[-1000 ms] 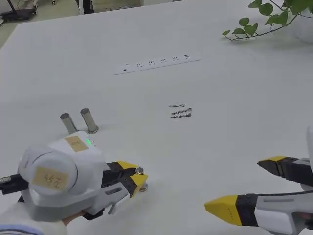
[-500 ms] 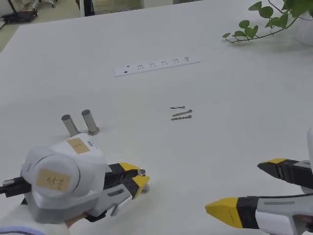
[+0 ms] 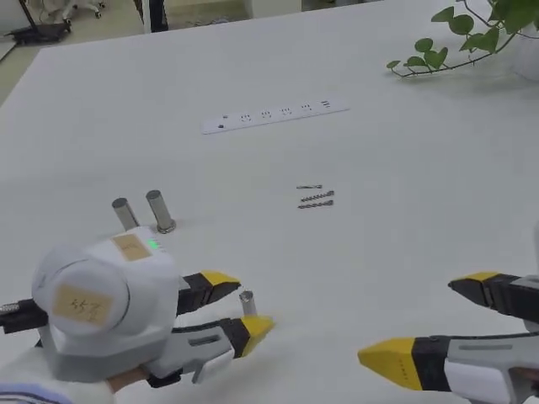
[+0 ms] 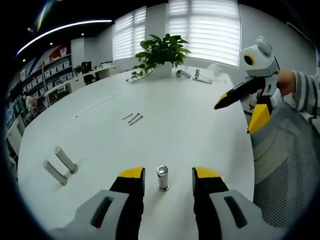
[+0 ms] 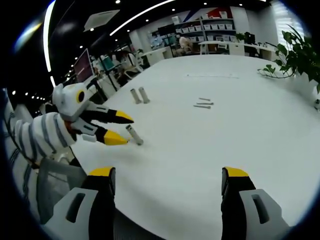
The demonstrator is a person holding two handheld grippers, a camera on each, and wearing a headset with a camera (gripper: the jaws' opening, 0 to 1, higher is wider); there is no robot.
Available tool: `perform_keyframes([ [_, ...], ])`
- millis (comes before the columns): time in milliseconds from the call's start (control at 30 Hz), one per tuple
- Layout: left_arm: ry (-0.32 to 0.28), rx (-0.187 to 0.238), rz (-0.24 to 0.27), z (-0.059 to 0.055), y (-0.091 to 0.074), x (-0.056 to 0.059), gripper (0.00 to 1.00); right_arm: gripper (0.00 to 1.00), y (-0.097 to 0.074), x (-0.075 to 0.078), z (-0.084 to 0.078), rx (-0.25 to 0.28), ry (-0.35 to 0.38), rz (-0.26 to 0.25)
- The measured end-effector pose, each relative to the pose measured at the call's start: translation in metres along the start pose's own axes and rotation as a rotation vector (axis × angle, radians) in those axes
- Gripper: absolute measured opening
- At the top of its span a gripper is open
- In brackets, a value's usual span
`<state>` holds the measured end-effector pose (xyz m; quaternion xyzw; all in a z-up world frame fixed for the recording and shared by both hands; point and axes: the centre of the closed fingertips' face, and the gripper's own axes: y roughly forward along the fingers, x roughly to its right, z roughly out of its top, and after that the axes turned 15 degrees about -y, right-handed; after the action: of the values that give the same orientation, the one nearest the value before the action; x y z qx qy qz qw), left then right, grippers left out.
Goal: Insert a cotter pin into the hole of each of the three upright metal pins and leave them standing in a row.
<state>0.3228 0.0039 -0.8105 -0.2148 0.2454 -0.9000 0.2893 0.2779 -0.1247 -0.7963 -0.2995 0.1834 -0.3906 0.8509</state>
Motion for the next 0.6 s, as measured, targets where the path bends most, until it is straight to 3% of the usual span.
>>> perform_keyframes([
  [200, -0.043, -0.005, 0.009, -0.007, -0.005, -0.004, 0.60, 0.89, -0.002, 0.001, 0.000, -0.001, -0.004, -0.005],
  [367, -0.099, -0.005, 0.001, -0.018, -0.011, -0.004, 0.83, 0.89, -0.002, 0.000, 0.001, -0.002, -0.006, -0.004],
  [500, -0.175, -0.039, 0.009, -0.032, -0.016, -0.004, 0.95, 0.89, -0.002, 0.000, 0.001, -0.004, -0.009, -0.003],
  [600, -0.208, -0.035, -0.002, -0.036, -0.020, -0.002, 0.99, 0.89, -0.002, -0.001, 0.002, -0.005, -0.011, 0.000],
])
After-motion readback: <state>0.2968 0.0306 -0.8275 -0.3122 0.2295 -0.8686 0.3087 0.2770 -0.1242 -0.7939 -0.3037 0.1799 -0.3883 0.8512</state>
